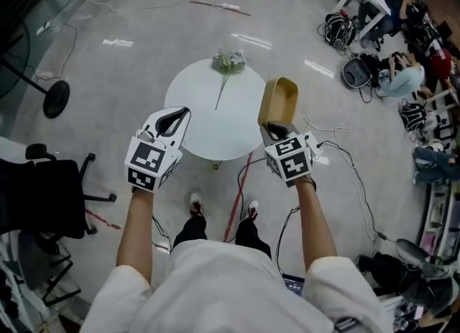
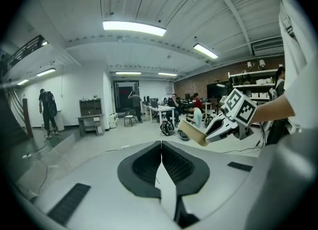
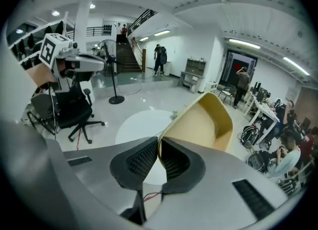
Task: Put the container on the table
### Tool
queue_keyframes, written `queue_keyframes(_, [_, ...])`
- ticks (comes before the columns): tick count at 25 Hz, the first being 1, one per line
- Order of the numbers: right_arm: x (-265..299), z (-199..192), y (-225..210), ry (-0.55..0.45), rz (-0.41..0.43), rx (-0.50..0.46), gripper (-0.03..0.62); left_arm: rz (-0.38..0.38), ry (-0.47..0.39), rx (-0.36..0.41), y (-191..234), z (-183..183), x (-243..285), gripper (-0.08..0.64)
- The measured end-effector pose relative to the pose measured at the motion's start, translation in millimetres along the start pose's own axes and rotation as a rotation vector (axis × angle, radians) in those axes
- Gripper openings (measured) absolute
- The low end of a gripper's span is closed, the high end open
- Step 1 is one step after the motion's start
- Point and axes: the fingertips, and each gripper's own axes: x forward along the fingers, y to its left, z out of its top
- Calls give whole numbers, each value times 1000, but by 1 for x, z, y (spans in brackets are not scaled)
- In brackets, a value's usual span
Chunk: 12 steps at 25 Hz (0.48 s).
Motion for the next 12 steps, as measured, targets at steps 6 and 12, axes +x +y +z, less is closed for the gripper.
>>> queue_keyframes(6, [123,-45,-8,194,148,-162,60,65,87,-102,16,-57,41,20])
queue_keyframes(12, [220,-73,-23,272,149,-285,60,87,160,-161,33,-108,79,20])
